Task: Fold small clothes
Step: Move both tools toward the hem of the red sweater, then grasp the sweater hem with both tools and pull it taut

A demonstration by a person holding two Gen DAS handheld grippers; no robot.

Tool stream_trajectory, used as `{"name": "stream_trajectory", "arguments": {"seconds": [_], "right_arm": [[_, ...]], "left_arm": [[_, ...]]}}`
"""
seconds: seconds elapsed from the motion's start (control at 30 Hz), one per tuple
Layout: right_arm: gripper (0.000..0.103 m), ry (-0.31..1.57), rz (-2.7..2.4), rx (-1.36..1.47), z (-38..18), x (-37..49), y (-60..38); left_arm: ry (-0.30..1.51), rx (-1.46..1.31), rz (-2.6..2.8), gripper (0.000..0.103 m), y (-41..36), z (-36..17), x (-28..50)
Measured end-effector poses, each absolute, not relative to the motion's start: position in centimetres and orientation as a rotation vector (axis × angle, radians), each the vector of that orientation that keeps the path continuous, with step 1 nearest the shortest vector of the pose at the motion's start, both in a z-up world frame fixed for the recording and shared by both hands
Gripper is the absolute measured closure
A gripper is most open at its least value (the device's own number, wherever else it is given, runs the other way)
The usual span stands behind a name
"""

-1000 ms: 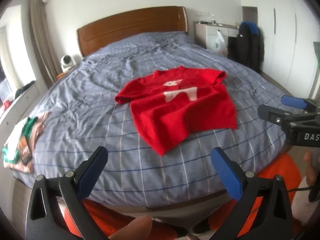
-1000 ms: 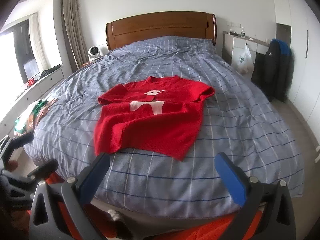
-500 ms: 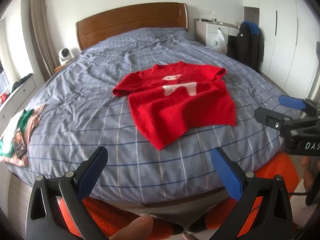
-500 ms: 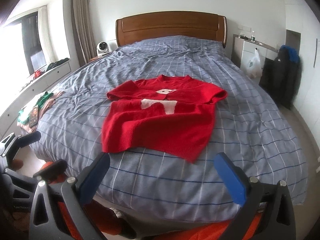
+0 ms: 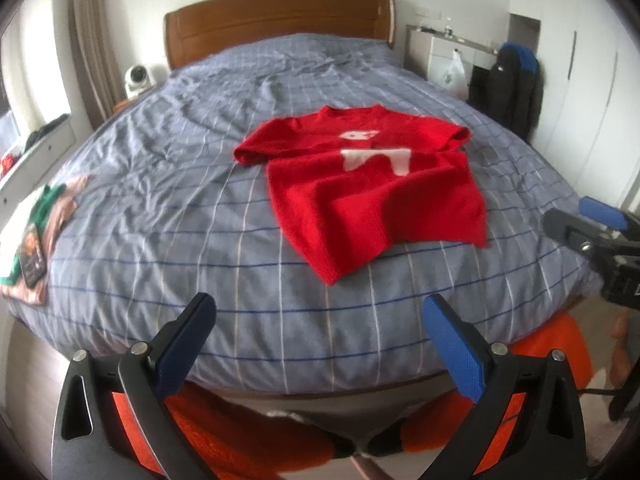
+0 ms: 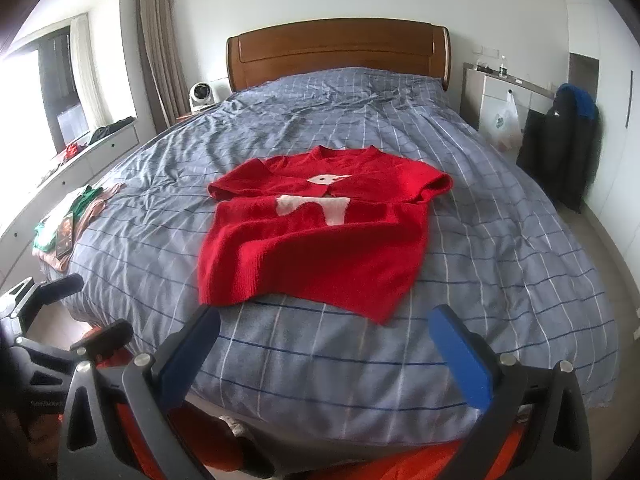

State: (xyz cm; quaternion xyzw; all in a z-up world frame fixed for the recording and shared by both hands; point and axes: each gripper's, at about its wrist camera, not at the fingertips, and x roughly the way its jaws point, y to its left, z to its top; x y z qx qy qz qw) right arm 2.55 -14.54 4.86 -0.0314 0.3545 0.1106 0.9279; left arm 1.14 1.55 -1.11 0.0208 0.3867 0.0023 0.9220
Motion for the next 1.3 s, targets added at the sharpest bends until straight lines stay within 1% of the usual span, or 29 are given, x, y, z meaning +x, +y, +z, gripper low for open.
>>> {"name": "stream_trajectory", "arguments": {"seconds": [0.13,0.3,0.4,0.47,0.53,0.6,0.67,0.7,0.73,0.77,0.8,0.83,0.87,0.93,1.07,1.13,1.2,1.3], "right_arm": [[0.0,0.691,0.205,-0.056,5.5,2.2,-15.2],[0.0,0.701,0.202,-0.049,5.2,2.5,-16.1],[0.0,0.685,0.297,-0.077,4.1,3.8,-17.4],[0.0,0.74,0.332,-0.097,1.6,6.0,-18.9],[0.0,0.823,0.377,-0.031,-1.0,8.8,-20.7],[0.002,0.895,0.424,0.118,-3.2,11.4,-22.4],[0.01,0.964,0.455,0.274,-5.1,13.7,-23.4],[0.018,0.986,0.463,0.327,-5.8,14.5,-23.7],[0.029,1.012,0.465,0.406,-7.1,15.4,-23.9],[0.034,1.033,0.477,0.445,-7.9,16.0,-23.8],[0.051,1.075,0.5,0.492,-9.2,16.8,-23.3],[0.079,1.093,0.497,0.491,-9.7,17.1,-22.9],[0.094,1.105,0.471,0.462,-9.9,17.1,-22.6],[0.094,1.079,0.444,0.417,-8.7,16.4,-22.3],[0.095,0.975,0.447,0.233,-2.7,12.5,-22.4],[0.095,0.961,0.452,0.19,-0.7,10.5,-22.7],[0.095,0.98,0.44,0.171,-0.5,9.5,-22.7],[0.095,1.056,0.376,0.13,-3.4,9.8,-22.9]], "left_arm": [[0.815,0.026,0.019,0.0,1.9,-1.1,1.5],[0.845,-0.003,-0.015,0.0,2.4,-1.7,3.0],[0.923,-0.031,-0.049,0.0,4.1,-4.9,6.5],[0.998,-0.096,-0.064,0.001,5.7,-7.9,9.1],[1.086,-0.17,-0.071,0.004,6.9,-10.7,11.7],[1.116,-0.2,-0.119,0.009,6.8,-12.1,13.4],[1.109,-0.182,-0.111,0.01,6.1,-12.3,14.2],[1.099,-0.177,-0.105,0.017,5.6,-12.2,14.5],[1.094,-0.173,-0.098,0.024,5.3,-12.0,14.7],[1.092,-0.17,-0.089,0.049,5.1,-11.9,15.0],[1.095,-0.173,-0.088,0.097,4.8,-11.7,15.2],[1.106,-0.182,-0.096,0.095,4.7,-11.5,15.2],[1.107,-0.186,-0.089,0.097,4.8,-11.2,15.1],[1.076,-0.186,-0.083,0.098,5.9,-9.7,14.3],[1.036,-0.189,-0.139,0.098,8.2,-6.5,10.7],[1.039,-0.173,-0.158,0.098,8.5,-6.4,9.7],[1.064,-0.149,-0.151,0.098,8.1,-7.6,9.3],[1.125,-0.13,-0.11,0.098,7.6,-11.1,9.5]]}}
